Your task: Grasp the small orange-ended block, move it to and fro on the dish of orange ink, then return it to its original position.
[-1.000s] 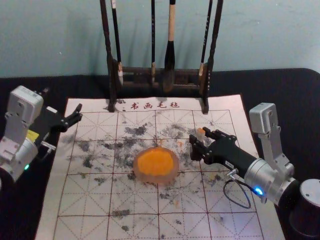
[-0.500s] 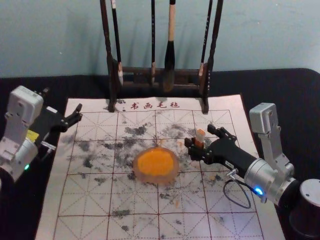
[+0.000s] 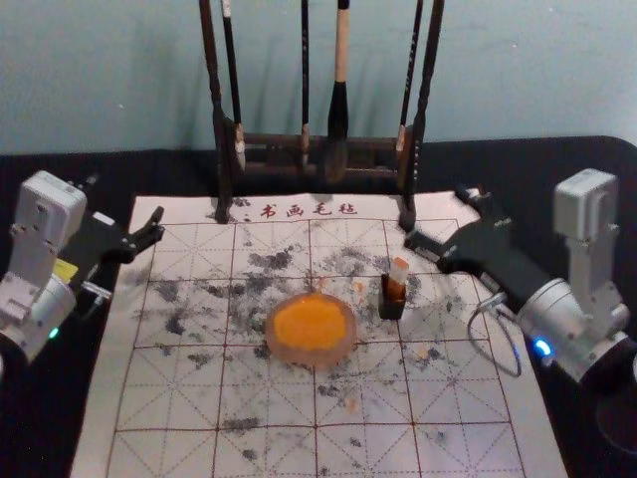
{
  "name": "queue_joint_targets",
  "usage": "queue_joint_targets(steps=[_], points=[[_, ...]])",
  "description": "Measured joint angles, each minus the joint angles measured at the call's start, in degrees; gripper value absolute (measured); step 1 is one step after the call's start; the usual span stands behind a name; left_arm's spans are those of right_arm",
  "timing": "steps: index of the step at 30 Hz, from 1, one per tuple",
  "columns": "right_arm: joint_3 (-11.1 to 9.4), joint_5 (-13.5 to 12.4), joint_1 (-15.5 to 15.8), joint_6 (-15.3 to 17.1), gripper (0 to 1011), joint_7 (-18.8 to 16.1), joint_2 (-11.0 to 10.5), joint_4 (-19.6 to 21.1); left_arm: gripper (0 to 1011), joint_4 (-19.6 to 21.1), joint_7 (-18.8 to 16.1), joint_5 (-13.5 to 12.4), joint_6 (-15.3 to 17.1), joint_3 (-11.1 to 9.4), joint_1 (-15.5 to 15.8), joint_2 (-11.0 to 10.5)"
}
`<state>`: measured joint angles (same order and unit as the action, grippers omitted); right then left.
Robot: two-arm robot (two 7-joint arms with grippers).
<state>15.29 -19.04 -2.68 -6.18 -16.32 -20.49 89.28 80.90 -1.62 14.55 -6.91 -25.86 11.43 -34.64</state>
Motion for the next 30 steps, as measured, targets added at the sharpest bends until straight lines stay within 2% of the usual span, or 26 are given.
queue_joint_targets(steps=[1, 3, 4, 7, 10, 19, 30], points=[[0.00, 0.00, 0.00, 0.00, 1002, 0.00, 0.00, 0.00, 1001, -0.01, 0.00, 0.00, 0.00, 0.00, 0.00, 0.00], [-1.10, 2.61, 0.61, -2.08, 1000, 2.88, 0.45, -0.09, 1001, 0.00, 0.00, 0.00, 0.00, 0.00, 0.00, 0.00], [-1.70, 4.78, 0.89, -3.33, 1002, 5.02, 0.77, -0.74, 1001, 0.00, 0.00, 0.00, 0.00, 0.00, 0.00, 0.00], [-2.58, 7.60, 1.22, -4.47, 1000, 7.99, 1.59, -2.94, 1001, -0.01, 0.00, 0.00, 0.00, 0.00, 0.00, 0.00], [-3.29, 8.94, 1.36, -4.93, 1000, 9.65, 2.45, -5.23, 1001, 0.00, 0.00, 0.00, 0.00, 0.00, 0.00, 0.00], [-3.47, 11.05, 0.79, -4.01, 1000, 9.09, 3.26, -9.72, 1001, 0.00, 0.00, 0.00, 0.00, 0.00, 0.00, 0.00], [-3.48, 11.08, 0.78, -4.01, 1002, 9.10, 3.26, -9.68, 1001, 0.00, 0.00, 0.00, 0.00, 0.00, 0.00, 0.00]])
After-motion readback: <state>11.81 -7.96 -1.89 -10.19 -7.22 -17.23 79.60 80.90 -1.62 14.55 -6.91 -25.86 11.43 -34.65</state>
